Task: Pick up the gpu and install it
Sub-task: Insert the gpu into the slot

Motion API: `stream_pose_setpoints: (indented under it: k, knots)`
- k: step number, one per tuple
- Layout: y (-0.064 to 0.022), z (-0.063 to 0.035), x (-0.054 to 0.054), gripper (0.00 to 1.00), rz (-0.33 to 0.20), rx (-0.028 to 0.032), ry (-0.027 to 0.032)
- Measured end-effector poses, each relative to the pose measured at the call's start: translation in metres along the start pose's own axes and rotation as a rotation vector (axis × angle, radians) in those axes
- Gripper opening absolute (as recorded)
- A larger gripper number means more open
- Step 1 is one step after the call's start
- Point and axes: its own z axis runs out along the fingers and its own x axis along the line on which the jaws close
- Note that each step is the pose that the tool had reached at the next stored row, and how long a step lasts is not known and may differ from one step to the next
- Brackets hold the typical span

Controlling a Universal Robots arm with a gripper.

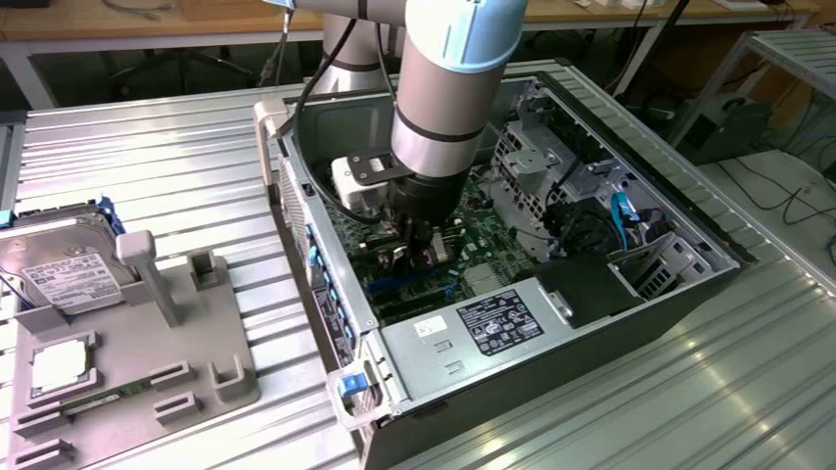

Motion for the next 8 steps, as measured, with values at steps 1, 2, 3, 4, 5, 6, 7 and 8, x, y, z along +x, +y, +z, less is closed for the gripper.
stream_pose_setpoints:
  k: [1,2,3,4,5,6,7,8]
  knots:
    - [0.0,0.0001,0.0001,0.28,0.0,0.0,0.0001]
    - [0.0,0.0002,0.0001,0.28,0.0,-0.0001,0.0002]
    - [0.0001,0.0005,0.0001,0.28,-0.001,0.0,0.0002]
    - [0.0001,0.0013,0.0001,0.28,-0.001,-0.0002,-0.0001]
    - [0.0001,0.0019,0.0002,0.28,-0.001,-0.0006,0.0003]
    - [0.0001,0.0027,0.0002,0.28,-0.002,-0.0007,-0.0001]
    - [0.0001,0.0032,0.0002,0.28,-0.002,-0.0008,-0.0001]
    - [0.0001,0.0035,0.0002,0.28,-0.003,-0.001,0.0]
